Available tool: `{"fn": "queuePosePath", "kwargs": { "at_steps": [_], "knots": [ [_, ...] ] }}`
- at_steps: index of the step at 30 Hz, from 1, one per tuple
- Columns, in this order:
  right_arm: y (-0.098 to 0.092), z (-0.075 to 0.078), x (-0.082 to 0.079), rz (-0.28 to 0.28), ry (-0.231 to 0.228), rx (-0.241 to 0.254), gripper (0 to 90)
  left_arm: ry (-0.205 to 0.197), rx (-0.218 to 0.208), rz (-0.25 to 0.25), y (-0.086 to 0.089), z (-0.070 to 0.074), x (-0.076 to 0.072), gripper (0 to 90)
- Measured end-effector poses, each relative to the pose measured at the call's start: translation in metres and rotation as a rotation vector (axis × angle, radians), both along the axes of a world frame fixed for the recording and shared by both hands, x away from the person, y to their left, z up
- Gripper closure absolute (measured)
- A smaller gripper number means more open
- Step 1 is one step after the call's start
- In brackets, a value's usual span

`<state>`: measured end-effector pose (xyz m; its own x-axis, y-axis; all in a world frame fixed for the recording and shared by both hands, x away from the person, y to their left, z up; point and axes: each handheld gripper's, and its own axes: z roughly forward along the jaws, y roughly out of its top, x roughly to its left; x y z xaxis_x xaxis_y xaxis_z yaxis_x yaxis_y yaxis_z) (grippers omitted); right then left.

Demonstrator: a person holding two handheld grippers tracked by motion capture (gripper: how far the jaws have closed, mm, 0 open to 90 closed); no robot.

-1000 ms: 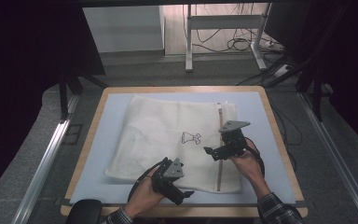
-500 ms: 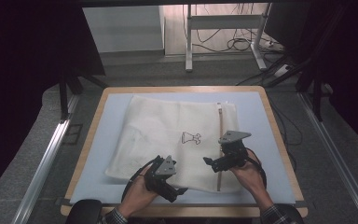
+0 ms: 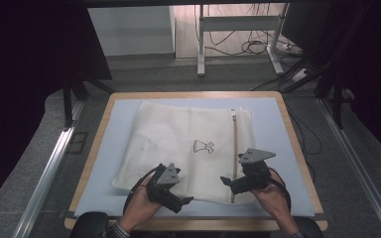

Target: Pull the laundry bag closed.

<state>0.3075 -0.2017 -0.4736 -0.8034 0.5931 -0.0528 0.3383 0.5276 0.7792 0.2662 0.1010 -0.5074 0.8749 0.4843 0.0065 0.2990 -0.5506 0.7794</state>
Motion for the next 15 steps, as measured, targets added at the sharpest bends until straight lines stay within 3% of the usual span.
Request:
{"fn": "queuePosePath", "kwargs": {
  "at_steps": [7, 15],
  "knots": [
    [-0.005, -0.001, -0.009, 0.007, -0.007, -0.023, 0.0, -0.005, -0.014, 0.035, 0.017, 0.003, -0.003, 0.9],
    [-0.011, -0.001, -0.021, 0.004, -0.010, -0.012, 0.0, -0.017, -0.026, 0.086, 0.040, 0.006, -0.008, 0.9]
  ]
}}
